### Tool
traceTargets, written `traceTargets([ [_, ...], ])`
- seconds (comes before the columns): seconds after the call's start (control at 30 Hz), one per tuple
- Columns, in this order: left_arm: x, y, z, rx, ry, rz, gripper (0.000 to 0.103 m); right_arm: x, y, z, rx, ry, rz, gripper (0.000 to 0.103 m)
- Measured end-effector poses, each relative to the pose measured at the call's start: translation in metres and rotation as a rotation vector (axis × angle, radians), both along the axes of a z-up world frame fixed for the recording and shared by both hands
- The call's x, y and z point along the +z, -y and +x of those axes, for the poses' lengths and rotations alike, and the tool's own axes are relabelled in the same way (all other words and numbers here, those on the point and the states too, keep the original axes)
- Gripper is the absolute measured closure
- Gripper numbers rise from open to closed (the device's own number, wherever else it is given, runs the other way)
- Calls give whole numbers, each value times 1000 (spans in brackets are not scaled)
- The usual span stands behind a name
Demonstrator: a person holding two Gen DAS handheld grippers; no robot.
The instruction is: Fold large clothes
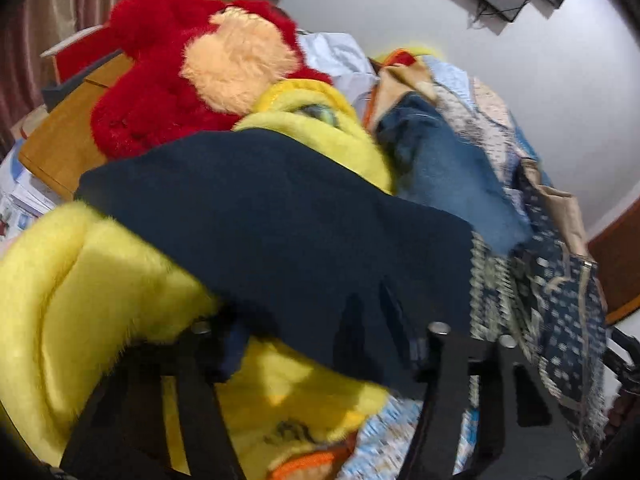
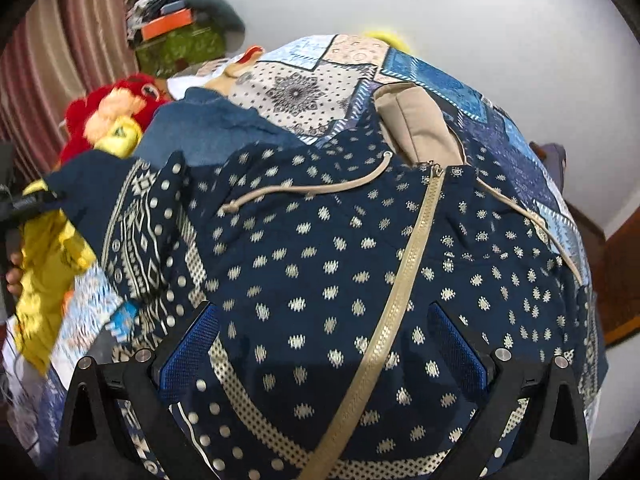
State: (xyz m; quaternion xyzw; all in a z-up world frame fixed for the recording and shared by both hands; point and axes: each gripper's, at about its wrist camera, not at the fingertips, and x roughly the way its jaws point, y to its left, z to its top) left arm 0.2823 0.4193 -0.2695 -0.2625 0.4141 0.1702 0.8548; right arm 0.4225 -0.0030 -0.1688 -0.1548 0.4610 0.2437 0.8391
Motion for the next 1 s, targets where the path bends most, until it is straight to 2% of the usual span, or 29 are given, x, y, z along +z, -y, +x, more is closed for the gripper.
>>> traceTargets([
  [0.1, 2, -6, 8, 47, -26, 61, 77, 1, 2, 2, -5, -16, 6, 1],
  [0.2, 17, -1, 14, 49, -15, 123, 92, 3, 9, 0, -1, -27, 1, 1],
  [0.3, 47, 16, 26, 22, -5, 236, 95, 6, 18, -2, -1, -26, -8, 0],
  [0.33, 64, 27, 30, 3, 22, 280, 96, 7, 23, -3, -11, -25, -12, 0],
  [0.43, 107, 55, 43, -57, 97, 345, 97, 9, 40, -4, -37, -44, 5, 0],
  [0.57, 152, 100, 65, -154, 199, 337, 99, 18, 65, -6, -81, -32, 34, 0],
  [0.7, 188, 172, 95, -290, 283, 331, 99, 33, 97, -9, -136, 7, 65, 0],
  [0.83, 198, 249, 123, -429, 314, 336, 99, 49, 134, -12, -169, 55, 74, 0],
  [1.0, 167, 356, 161, -608, 259, 297, 99, 58, 178, -24, -188, 92, 76, 0],
])
